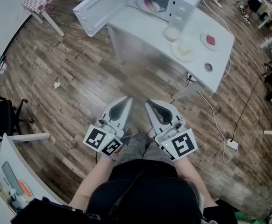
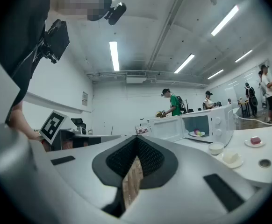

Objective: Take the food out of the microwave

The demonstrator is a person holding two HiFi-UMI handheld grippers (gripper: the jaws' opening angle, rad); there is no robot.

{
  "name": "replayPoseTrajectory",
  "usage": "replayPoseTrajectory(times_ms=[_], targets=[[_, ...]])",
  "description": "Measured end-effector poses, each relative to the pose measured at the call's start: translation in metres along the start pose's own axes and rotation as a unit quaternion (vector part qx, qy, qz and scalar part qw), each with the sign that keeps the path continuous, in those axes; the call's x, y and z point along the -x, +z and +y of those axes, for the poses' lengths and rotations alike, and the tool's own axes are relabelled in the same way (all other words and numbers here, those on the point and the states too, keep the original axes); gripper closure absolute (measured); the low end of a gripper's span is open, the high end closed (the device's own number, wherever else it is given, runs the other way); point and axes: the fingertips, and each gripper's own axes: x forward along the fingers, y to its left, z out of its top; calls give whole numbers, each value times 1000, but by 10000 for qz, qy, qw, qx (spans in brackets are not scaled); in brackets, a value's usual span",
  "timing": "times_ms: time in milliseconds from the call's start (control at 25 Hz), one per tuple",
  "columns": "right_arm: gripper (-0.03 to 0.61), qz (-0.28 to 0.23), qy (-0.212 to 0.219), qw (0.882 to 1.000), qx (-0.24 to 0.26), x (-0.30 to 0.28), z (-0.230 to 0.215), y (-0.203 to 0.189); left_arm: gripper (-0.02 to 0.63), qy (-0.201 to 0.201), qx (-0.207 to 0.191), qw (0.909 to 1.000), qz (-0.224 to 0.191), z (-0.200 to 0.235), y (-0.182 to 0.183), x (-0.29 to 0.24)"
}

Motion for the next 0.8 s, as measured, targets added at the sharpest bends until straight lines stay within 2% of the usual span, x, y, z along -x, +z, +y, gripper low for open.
replayPoseTrajectory(times_ms=[320, 800], targets=[[560, 15, -136, 9999, 0, -23, 0, -4, 603, 5, 87, 10000, 29, 29, 5, 0], [560, 27, -245, 9997, 17, -43, -1, -7, 603, -66, 138, 9999, 38, 48, 8, 1]])
